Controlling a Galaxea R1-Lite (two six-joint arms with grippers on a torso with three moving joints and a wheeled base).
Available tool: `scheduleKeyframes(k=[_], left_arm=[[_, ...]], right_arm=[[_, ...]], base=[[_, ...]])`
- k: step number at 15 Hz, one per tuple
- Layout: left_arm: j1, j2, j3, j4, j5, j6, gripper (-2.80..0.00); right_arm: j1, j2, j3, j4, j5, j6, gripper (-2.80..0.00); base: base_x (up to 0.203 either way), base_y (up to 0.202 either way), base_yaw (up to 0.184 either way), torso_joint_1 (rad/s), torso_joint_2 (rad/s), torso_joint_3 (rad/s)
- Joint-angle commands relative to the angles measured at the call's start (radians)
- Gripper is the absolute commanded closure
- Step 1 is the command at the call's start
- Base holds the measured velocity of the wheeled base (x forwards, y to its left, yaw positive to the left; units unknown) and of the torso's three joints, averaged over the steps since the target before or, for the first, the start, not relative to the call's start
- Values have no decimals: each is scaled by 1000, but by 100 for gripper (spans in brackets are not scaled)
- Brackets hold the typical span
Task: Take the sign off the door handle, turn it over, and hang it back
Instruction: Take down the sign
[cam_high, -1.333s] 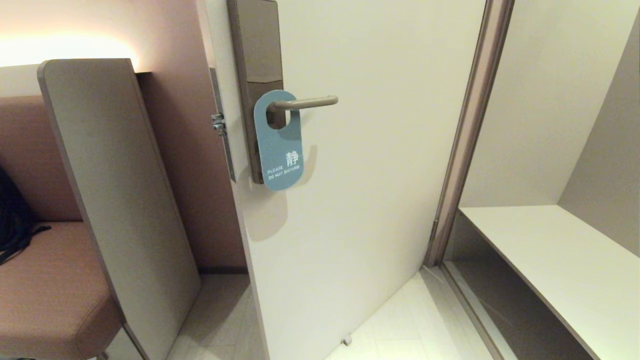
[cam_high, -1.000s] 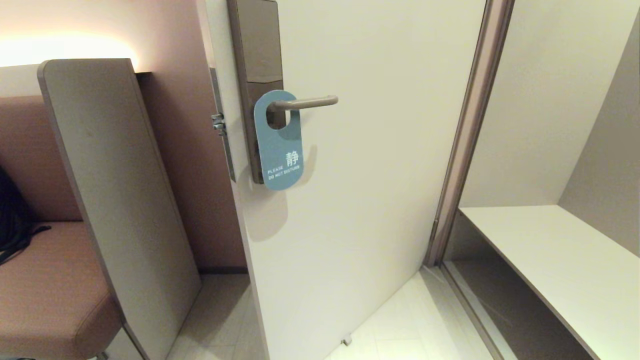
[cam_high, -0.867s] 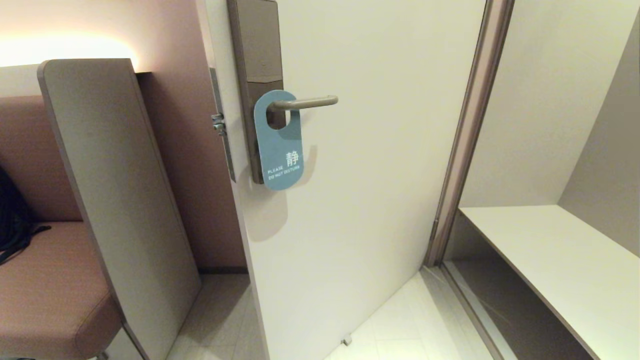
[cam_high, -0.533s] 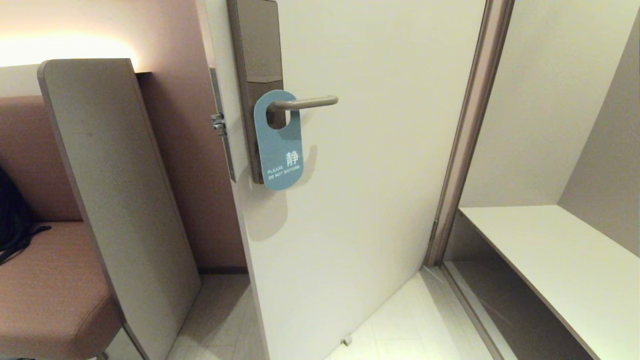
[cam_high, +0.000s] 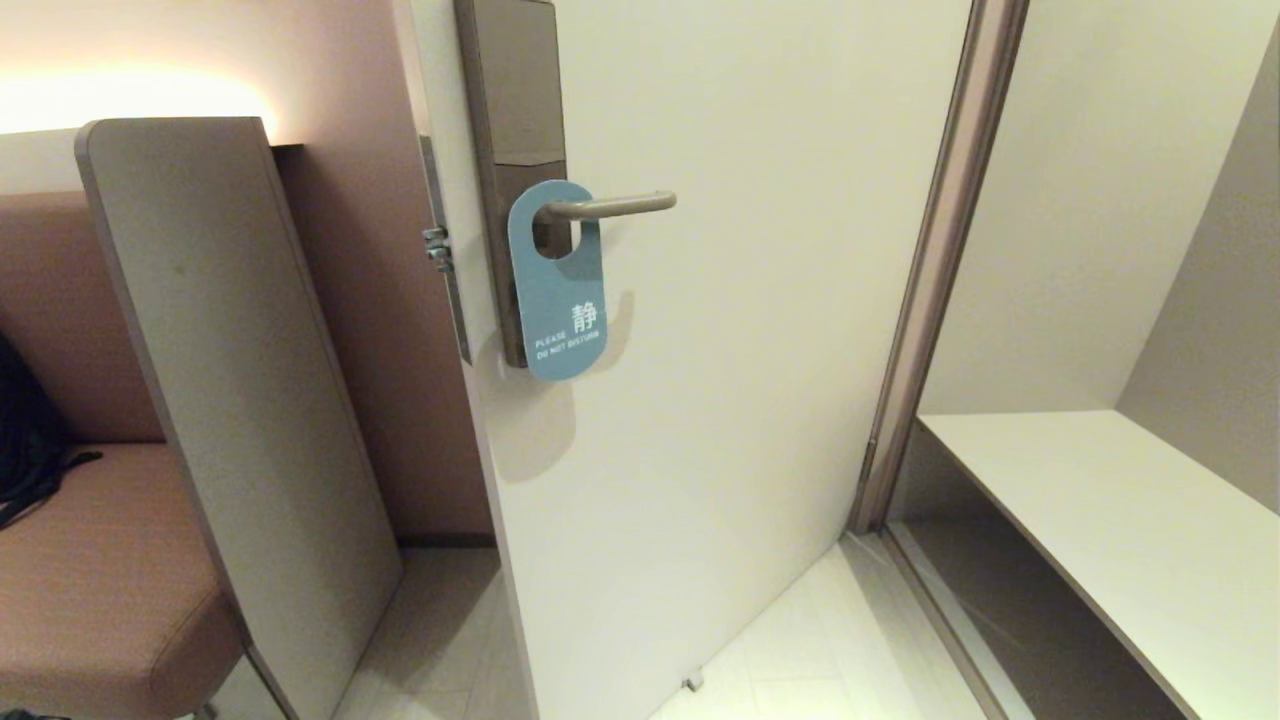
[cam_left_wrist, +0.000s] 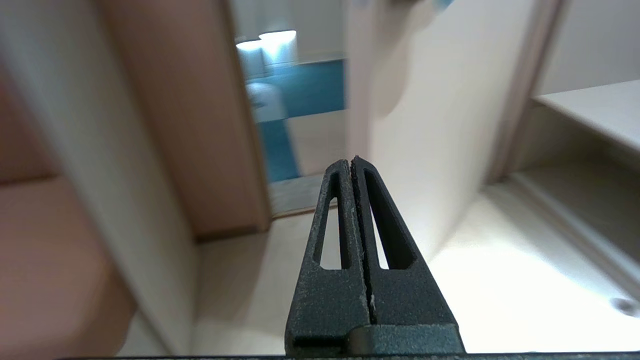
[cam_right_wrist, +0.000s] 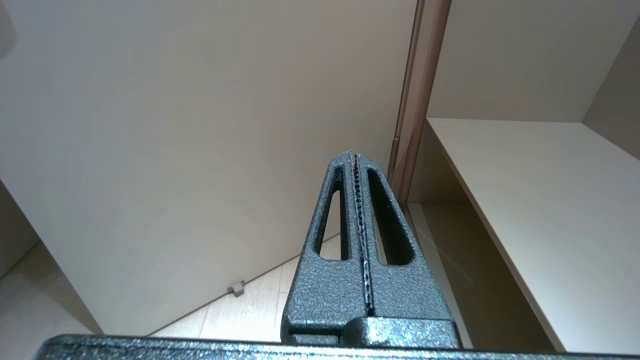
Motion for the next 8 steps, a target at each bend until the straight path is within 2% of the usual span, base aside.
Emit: scheduleKeyframes(k=[1, 4, 8], left_arm=[[-64, 255, -81, -71, -2, -5, 0], [-92, 487, -174, -192, -12, -20, 0], [-101, 736, -266, -340, -98, -29, 0]], right_arm=[[0, 0, 0, 0, 0, 0, 0], [0, 0, 0, 0, 0, 0, 0], [0, 0, 0, 0, 0, 0, 0]], base=[[0, 0, 0, 0, 0, 0], [0, 0, 0, 0, 0, 0], [0, 0, 0, 0, 0, 0]])
